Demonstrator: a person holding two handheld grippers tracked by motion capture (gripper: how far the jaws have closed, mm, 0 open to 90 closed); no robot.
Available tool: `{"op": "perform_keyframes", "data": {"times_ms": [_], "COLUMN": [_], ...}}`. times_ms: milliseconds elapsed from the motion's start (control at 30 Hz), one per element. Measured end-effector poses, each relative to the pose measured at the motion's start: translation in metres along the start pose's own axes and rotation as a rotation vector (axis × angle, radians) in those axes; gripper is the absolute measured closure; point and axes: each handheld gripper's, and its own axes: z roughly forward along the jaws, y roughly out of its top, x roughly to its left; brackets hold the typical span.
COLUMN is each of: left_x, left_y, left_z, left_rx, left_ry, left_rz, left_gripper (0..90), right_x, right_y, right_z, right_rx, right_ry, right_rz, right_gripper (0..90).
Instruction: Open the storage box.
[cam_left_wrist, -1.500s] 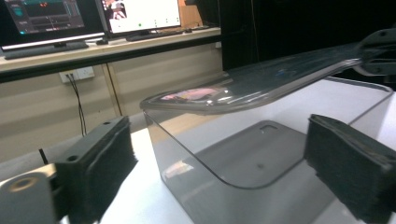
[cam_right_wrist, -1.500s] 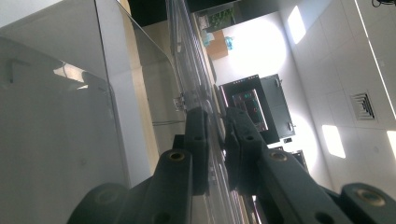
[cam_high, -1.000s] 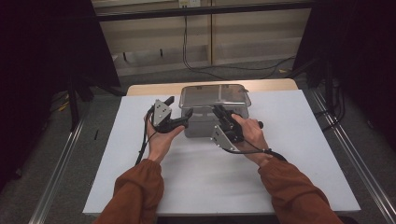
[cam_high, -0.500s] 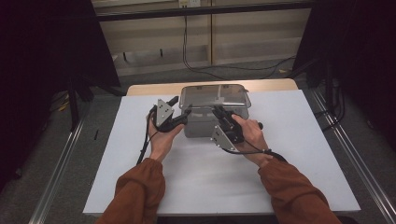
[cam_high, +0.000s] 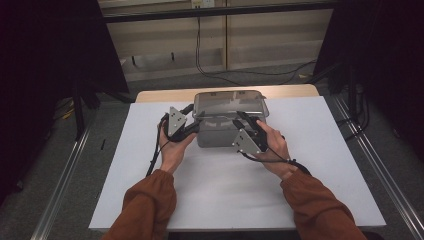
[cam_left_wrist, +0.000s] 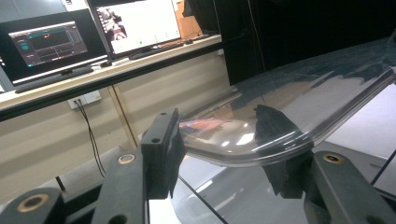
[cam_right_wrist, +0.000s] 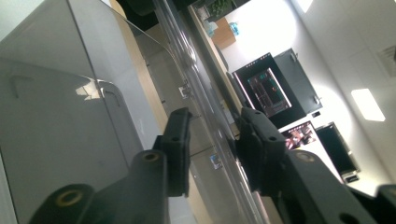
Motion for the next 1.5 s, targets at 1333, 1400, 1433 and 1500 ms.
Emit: {"op": "perform_keyframes", "data": {"times_ms": [1333,1400,1433,1500], "left_x": [0.003,0.003,0.003,0.003], "left_y": [0.000,0.000,0.001,0.002], "left_z": [0.001,0.002,0.002,0.002], "left_rx": [-0.001,-0.001,0.004,0.000], "left_ry": [-0.013,-0.011,-0.009,-0.012], "left_rz": [-0.059,-0.049,-0.024,-0.018], "left_gripper": [48.4,48.2,48.3,48.5], "right_x": [-0.046,-0.048,-0.048,-0.050], "right_y": [-0.072,-0.079,-0.081,-0.084], "right_z": [0.001,0.004,0.005,0.007], "right_rx": [0.044,0.049,0.044,0.026], "right_ry": [0.131,0.114,0.110,0.108], "right_rz": [0.730,0.734,0.741,0.748], "right_gripper": [29.9,32.1,34.9,39.3]}}
